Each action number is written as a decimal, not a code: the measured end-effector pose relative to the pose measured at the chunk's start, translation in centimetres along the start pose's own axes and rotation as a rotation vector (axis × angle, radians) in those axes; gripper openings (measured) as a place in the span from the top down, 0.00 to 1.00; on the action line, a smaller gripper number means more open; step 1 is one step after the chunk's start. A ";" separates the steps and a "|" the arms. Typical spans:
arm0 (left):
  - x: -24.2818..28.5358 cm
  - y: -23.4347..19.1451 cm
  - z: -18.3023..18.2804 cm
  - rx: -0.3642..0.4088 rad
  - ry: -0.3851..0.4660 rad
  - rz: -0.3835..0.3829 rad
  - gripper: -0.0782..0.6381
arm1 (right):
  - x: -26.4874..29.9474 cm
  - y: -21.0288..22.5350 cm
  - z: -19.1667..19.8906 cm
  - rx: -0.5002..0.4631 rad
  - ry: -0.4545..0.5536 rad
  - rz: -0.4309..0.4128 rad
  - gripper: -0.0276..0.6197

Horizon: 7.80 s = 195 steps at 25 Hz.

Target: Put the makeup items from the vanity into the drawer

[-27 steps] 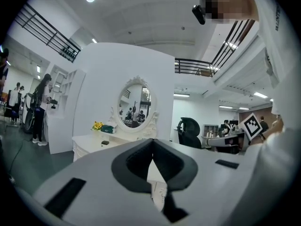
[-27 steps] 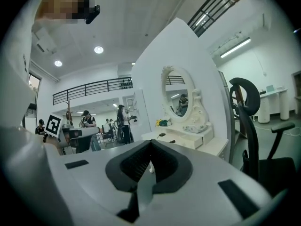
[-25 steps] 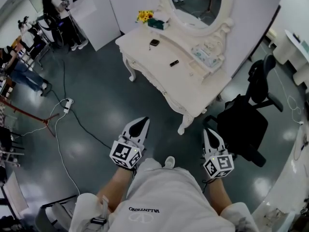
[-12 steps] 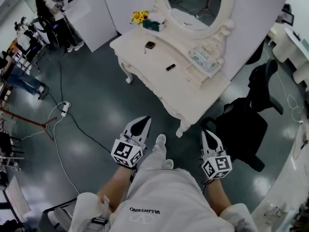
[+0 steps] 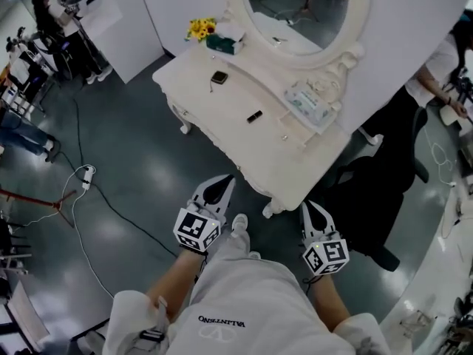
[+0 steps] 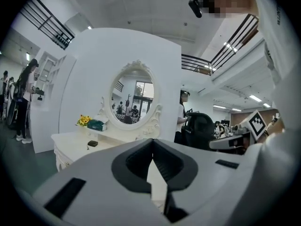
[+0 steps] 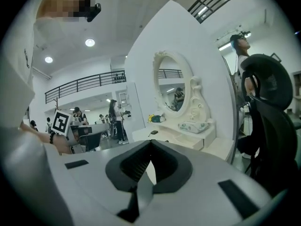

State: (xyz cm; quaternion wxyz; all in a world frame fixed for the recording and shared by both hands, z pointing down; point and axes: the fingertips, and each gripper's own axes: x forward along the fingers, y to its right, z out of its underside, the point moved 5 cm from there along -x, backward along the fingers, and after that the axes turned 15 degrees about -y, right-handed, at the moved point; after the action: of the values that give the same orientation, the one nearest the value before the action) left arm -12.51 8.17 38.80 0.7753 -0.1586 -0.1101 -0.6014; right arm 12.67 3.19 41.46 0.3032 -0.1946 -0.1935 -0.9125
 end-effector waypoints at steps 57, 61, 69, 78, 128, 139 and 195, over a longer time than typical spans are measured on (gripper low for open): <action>37.1 -17.3 6.4 0.165 -0.564 0.234 0.25 | 33.9 8.4 -4.9 0.170 -0.208 0.000 0.94; 38.1 -17.3 6.7 0.180 -0.591 0.242 0.25 | 34.6 8.7 -4.8 0.188 -0.212 0.007 0.94; 38.6 -17.6 8.2 0.153 -0.635 0.221 0.26 | 35.3 8.8 -4.5 0.207 -0.220 0.015 0.94; 39.0 -17.5 9.1 0.260 -0.701 0.150 0.35 | 34.8 8.4 -4.6 0.214 -0.217 0.015 0.94; 35.4 -10.7 2.1 0.109 -0.515 0.087 0.75 | 26.4 13.6 -5.7 0.285 -0.129 0.165 0.94; 36.7 -4.8 1.3 0.098 -0.488 0.135 0.75 | 23.1 16.6 -4.7 0.341 -0.100 0.252 0.94; 39.7 0.3 3.4 0.139 -0.533 0.155 0.73 | 19.5 17.7 -1.4 0.382 -0.110 0.300 0.94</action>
State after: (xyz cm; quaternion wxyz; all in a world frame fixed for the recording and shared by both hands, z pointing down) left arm -2.17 -26.14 56.24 0.7716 -0.2655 -0.3387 -0.4685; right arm 9.00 -19.94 53.65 0.4554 -0.2097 -0.3478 -0.7922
